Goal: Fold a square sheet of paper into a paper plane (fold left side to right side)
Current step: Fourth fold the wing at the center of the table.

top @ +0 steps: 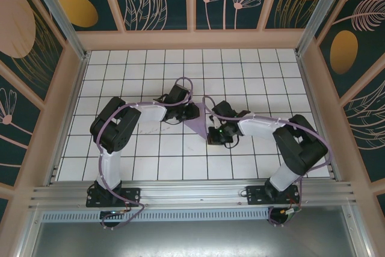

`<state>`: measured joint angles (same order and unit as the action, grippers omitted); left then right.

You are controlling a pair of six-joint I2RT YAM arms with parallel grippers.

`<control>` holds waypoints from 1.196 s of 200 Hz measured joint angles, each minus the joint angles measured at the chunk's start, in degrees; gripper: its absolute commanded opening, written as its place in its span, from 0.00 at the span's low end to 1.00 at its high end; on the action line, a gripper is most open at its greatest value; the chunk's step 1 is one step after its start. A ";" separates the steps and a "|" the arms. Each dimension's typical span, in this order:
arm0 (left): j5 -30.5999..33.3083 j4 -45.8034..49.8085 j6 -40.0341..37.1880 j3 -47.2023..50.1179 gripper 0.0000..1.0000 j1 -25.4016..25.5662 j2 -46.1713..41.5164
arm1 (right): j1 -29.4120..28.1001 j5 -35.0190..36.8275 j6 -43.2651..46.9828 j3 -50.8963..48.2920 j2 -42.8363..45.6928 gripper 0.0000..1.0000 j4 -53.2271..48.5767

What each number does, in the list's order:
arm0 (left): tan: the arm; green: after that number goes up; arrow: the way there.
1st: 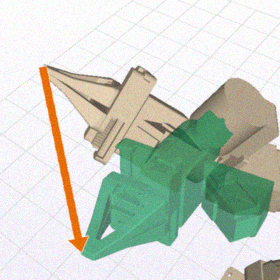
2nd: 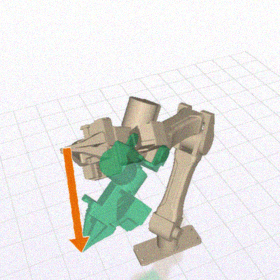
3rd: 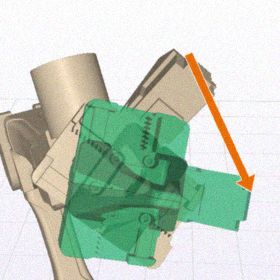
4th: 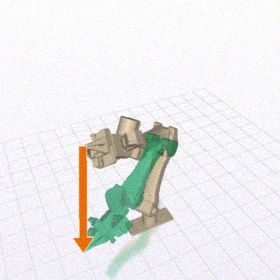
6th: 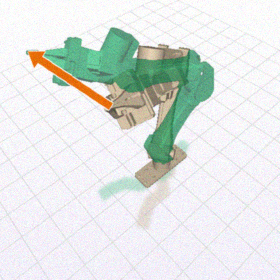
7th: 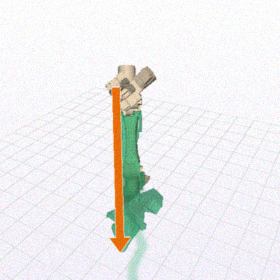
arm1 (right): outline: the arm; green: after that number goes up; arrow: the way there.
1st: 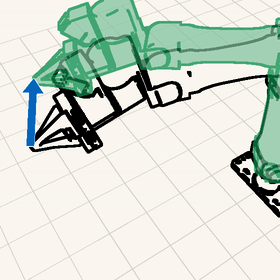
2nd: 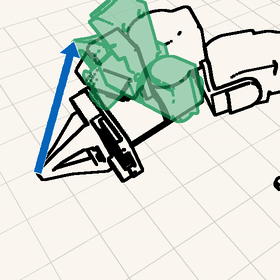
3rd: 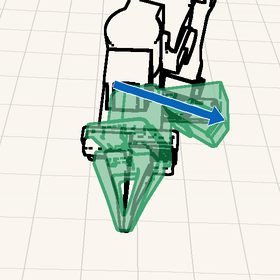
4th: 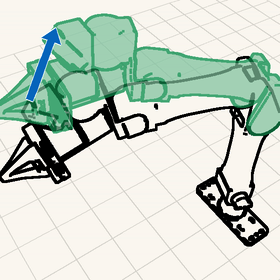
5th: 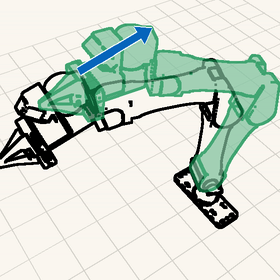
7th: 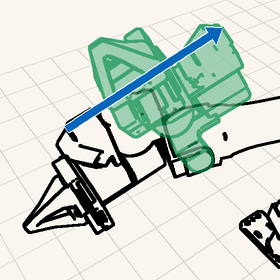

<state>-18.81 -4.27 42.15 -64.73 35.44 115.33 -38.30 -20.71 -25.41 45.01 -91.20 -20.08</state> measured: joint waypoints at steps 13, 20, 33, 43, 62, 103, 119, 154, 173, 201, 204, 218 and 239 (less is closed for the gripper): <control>0.00 0.00 -0.02 0.00 0.21 0.00 0.00 | 0.48 -1.77 -0.04 -0.46 2.54 0.00 -0.90; -0.02 0.00 0.00 0.00 0.21 0.00 0.00 | 0.94 -2.95 -0.24 -0.48 4.17 0.00 -0.63; 0.00 0.00 0.00 0.00 0.21 0.00 0.00 | 2.14 -5.51 -0.66 -0.52 6.58 0.00 1.51; 0.00 0.00 0.00 0.00 0.21 0.00 0.00 | 3.04 -7.19 -1.11 -0.50 7.41 0.00 4.13; 0.00 0.00 0.00 0.00 0.21 0.00 0.00 | 3.89 -8.39 -2.23 -0.02 5.77 0.00 8.44; 0.00 0.00 0.00 0.00 0.21 0.00 0.00 | 4.28 -7.78 -3.56 3.54 -3.76 0.00 14.29; 0.00 0.00 0.00 0.00 0.21 0.00 0.00 | 4.83 -7.21 -3.67 4.39 -6.14 0.00 15.45; 0.00 0.02 0.00 0.00 0.22 0.00 -0.09 | 5.75 -5.33 -3.58 5.03 -9.07 0.00 15.98; 0.07 0.15 0.00 0.00 0.24 0.00 -0.22 | 5.75 -4.59 -3.43 5.05 -10.25 0.00 15.52; 0.37 1.16 -0.15 0.00 0.29 0.00 -0.81 | 5.70 -4.35 -3.41 5.18 -10.51 0.00 15.39; 0.46 1.40 -0.15 0.00 0.30 0.00 -0.90 | 5.70 -4.33 -3.41 5.20 -10.56 0.00 15.34; 0.94 2.12 -0.44 0.00 0.33 0.00 -1.40 | 5.66 -4.17 -3.39 5.51 -10.67 0.00 14.93; 1.86 3.21 -0.68 0.07 0.33 -0.07 -2.97 | 5.53 -3.54 -3.10 6.03 -10.82 0.00 14.01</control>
<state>-16.95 -1.06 41.47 -64.66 35.38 112.36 -32.77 -24.25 -28.51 51.05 -102.02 -6.07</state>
